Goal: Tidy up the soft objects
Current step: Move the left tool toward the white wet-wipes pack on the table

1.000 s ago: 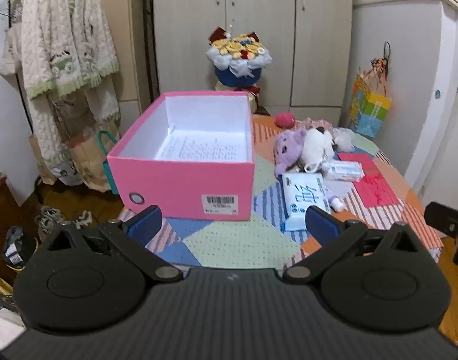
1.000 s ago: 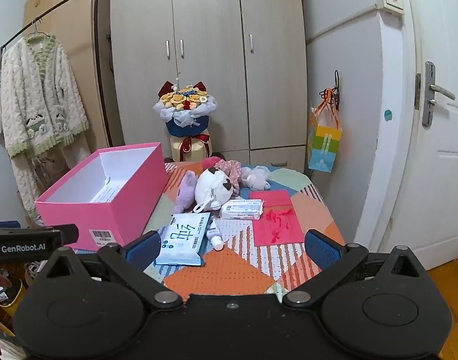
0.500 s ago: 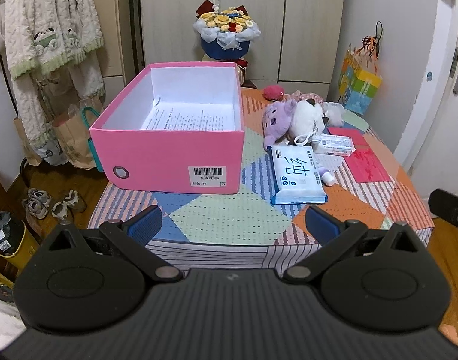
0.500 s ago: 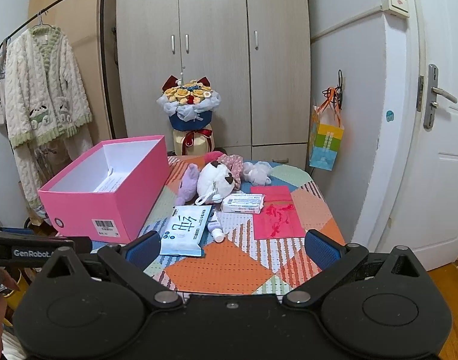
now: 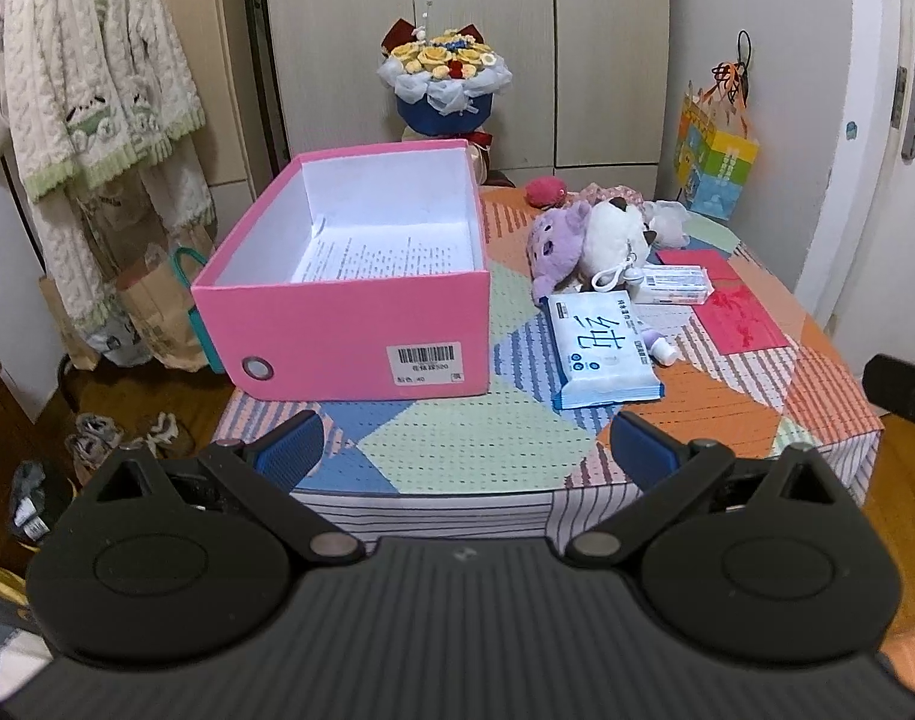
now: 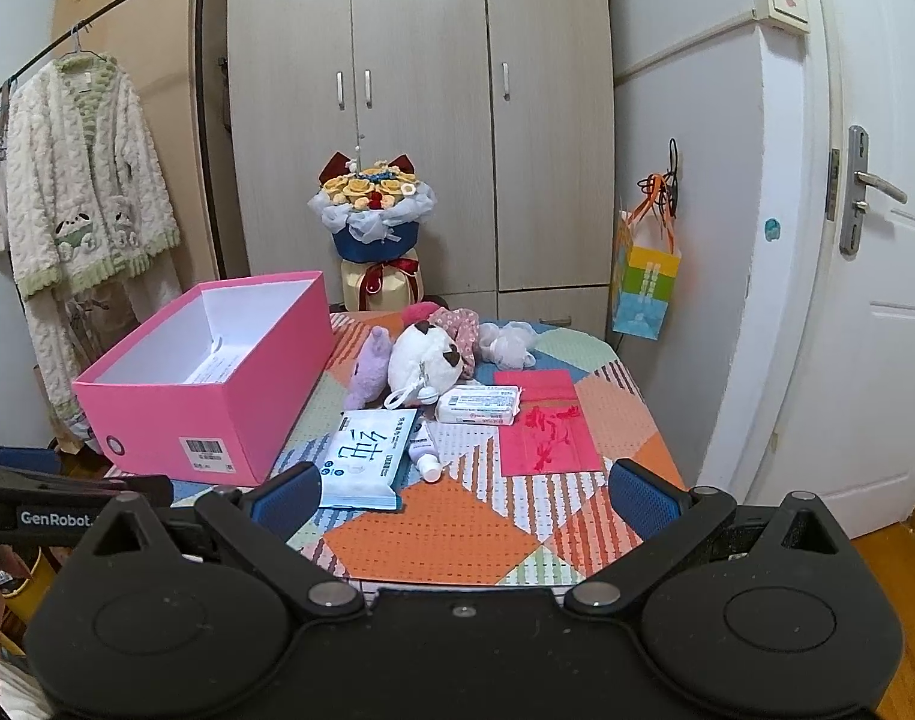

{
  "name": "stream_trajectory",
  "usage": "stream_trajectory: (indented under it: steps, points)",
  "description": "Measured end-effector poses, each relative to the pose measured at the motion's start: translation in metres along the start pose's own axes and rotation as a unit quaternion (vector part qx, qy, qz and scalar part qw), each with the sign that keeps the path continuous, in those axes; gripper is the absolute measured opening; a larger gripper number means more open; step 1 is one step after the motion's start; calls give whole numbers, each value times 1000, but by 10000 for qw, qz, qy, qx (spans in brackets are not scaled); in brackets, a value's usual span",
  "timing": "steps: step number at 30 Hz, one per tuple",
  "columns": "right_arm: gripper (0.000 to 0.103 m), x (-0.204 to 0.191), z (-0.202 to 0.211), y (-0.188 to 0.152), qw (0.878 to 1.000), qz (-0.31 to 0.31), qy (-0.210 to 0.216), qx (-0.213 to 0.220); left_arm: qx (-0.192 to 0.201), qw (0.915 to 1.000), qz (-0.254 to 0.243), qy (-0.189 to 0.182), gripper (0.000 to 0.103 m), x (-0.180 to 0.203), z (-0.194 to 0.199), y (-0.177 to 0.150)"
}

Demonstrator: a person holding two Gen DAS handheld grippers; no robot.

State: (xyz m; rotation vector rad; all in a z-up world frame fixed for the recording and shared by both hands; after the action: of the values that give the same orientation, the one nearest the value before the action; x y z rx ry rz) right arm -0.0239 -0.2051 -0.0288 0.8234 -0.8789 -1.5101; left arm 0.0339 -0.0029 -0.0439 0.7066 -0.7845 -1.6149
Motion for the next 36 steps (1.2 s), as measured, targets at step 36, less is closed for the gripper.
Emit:
stream_trajectory:
  steps: [36]
  points:
    - [103, 1, -10, 0, 9998, 161, 73, -45, 202, 9998, 80, -27, 103, -6, -6, 5]
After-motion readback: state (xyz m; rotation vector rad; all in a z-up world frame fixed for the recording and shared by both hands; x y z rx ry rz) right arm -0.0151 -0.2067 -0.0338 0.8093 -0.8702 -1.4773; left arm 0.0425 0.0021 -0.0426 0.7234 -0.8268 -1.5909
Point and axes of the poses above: each gripper's, at about its wrist camera, not at the fingertips, and z roughly against the way its jaws point, x to its right, y to its top, the point moved 5 cm from there along -z, roughly the way its jaws point, and after that the axes turned 1 degree about z, right-handed, at the moved point
